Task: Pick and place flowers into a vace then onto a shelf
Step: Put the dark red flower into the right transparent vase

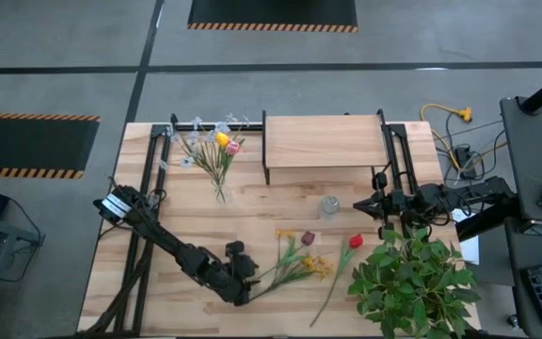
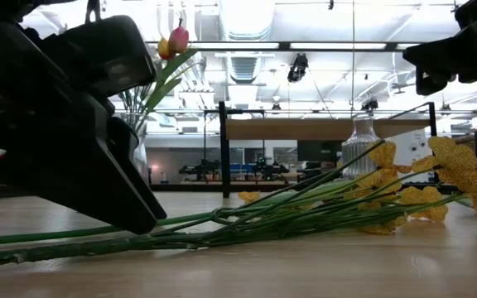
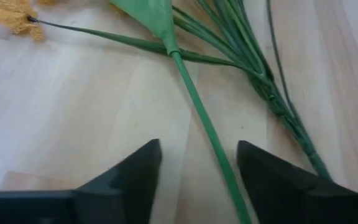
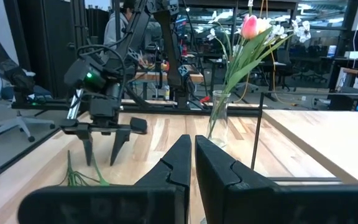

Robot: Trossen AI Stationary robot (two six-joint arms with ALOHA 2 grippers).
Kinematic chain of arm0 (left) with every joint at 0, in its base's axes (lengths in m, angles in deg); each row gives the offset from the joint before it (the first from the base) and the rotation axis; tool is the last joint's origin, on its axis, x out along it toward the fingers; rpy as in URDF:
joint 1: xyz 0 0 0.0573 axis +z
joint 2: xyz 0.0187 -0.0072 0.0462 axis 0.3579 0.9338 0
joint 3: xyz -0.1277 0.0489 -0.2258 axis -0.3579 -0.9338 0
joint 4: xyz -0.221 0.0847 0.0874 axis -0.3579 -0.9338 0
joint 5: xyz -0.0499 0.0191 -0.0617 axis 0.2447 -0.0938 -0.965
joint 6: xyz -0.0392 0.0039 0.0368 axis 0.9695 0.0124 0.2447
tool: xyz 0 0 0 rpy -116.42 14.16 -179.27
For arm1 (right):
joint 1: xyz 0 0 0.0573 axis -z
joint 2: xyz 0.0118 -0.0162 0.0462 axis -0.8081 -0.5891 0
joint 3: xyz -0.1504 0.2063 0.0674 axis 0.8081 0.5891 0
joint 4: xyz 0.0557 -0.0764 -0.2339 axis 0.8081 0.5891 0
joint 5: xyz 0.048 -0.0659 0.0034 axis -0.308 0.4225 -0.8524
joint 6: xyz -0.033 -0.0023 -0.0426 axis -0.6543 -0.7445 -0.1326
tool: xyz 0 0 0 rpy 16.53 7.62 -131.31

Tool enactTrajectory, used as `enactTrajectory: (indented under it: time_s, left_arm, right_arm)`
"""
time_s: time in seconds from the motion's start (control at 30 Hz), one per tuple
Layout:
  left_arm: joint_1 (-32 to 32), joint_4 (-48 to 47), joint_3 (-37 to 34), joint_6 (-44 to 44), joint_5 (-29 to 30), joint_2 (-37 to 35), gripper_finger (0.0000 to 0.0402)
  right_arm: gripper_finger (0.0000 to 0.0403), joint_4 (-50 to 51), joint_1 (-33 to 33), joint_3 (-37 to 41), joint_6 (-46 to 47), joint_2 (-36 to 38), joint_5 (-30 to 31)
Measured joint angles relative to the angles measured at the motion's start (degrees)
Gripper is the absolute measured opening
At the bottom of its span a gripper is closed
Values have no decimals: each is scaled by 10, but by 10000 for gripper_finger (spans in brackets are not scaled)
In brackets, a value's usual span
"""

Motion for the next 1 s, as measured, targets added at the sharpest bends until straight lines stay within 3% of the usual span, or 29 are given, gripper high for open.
enactTrajectory:
  time_s: [0.3,0.6,0.77,1.0]
  left_arm:
    - [3,-13,0,4,-10,-1,12]
    - [-2,-62,-4,-52,-7,-63,1]
    - [-1,-111,-6,-71,49,-125,1]
    - [-1,-92,-9,-141,141,-181,0]
  right_arm:
    - [13,0,0,0,0,0,0]
    - [13,0,0,0,7,0,0]
    - [13,0,0,0,7,0,0]
    - [13,-1,0,0,11,0,-1]
